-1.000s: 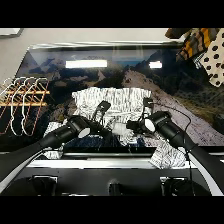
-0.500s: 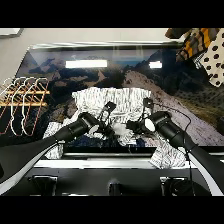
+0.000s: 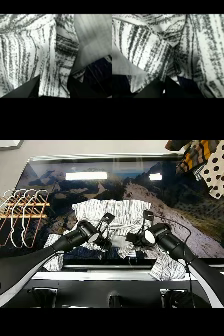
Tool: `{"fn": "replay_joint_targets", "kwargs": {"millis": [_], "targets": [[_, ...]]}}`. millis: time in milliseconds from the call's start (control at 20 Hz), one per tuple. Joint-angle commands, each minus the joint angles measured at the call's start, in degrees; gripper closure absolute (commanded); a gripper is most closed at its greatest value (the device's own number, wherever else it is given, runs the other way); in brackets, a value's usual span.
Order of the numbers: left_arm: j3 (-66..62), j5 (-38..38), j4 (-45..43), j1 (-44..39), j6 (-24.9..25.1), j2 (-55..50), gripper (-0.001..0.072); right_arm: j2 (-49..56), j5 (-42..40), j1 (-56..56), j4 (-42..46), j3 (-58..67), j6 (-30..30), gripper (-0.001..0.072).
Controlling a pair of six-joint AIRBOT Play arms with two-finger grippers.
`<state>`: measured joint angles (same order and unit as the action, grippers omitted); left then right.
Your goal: Fold the clothes and pants, and hang the long-sleeved shirts on hangers.
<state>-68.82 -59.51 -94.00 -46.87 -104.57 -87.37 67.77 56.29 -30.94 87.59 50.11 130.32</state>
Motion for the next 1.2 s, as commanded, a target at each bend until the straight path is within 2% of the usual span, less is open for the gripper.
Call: {"fn": "replay_joint_targets", "kwargs": {"millis": [0, 300, 450, 600, 800, 850, 900, 950, 1150], "targets": [[-3.63, -3.72, -3.56, -2.29, -0.48, 0.33, 0.0305, -0.04, 1.60, -0.07, -0.13, 0.04, -0.02, 0.0678], [-4.11, -1.75, -3.58, -6.80, -0.48, -2.97, 0.0305, -0.04, 2.36, -0.07, -0.11, 0.04, 0.00, 0.0678], [-4.11, -1.77, -4.39, -6.16, -0.52, -5.73, 0.0305, -0.04, 2.78, -0.07, -0.13, 0.04, 0.00, 0.0678], [-4.11, -2.10, -6.97, -4.61, -3.13, -6.10, 0.0306, -0.04, 3.82, -0.07, -0.11, 0.04, -0.02, 0.0678], [-4.11, -2.19, -6.99, -2.40, -3.02, -6.10, 0.0326, -0.04, 3.63, -0.07, -0.11, 0.04, 0.00, 0.0678], [-4.11, -2.43, -6.95, -2.05, -3.02, -6.10, 0.0421, -0.04, 3.65, -0.07, -0.11, 0.04, 0.00, 0.0678], [-4.11, -2.71, -6.88, -1.77, -3.02, -6.10, 0.0585, -0.04, 3.67, -0.07, -0.13, 0.04, 0.00, 0.0678], [-4.11, -2.71, -6.54, -1.73, -2.99, -6.10, 0.0677, -0.04, 3.67, -0.07, -0.13, 0.04, 0.00, 0.0678], [-5.81, -6.69, -6.36, -0.87, -2.99, -5.20, 0.0688, -0.74, 4.90, 0.35, 0.92, 1.51, 1.49, 0.0679]]}}
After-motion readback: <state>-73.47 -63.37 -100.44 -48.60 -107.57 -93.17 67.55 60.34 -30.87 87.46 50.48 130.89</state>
